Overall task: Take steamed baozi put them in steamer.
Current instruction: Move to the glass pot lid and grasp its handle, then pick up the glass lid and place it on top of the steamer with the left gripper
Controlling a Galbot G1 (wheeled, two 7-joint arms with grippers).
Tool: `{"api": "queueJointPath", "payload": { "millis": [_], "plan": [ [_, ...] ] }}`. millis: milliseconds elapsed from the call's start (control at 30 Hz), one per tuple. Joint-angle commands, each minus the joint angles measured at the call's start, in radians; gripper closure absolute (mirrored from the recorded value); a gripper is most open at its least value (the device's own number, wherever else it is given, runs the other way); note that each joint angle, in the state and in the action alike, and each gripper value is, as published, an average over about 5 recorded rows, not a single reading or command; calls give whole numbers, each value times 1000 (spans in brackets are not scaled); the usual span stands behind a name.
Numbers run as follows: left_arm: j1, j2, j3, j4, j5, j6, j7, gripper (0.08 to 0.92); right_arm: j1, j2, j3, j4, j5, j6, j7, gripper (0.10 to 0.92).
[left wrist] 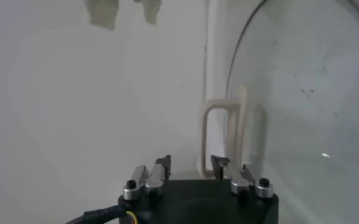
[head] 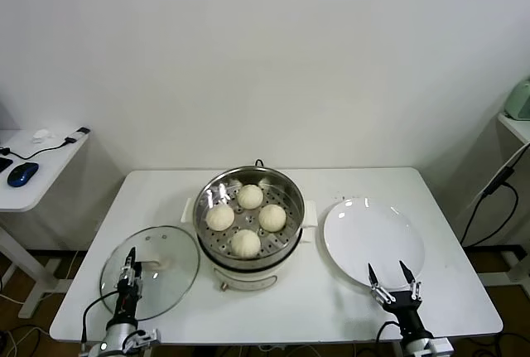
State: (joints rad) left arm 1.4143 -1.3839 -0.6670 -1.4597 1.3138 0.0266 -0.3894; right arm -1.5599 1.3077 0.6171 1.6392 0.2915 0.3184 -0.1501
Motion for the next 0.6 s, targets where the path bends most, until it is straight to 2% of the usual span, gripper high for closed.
{"api": "queueJointPath", "payload": {
  "millis": [33,367,467,600],
  "plan": [
    [0,1,0,13,4,13,-7,554,-3,5,2,3,-9,1,1,203],
    [-20,-6,1,49,9,11,-30,831,-3,7,4,4,-18,2,-1,203],
    [-26,-13,-4,39,7,3,-36,863,-1,4,8,5,-17,2,0,203],
    [-20,-18,-11,-1,3,-5,-36,862,-1,-1,12,7,-16,2,1,203]
  ]
}}
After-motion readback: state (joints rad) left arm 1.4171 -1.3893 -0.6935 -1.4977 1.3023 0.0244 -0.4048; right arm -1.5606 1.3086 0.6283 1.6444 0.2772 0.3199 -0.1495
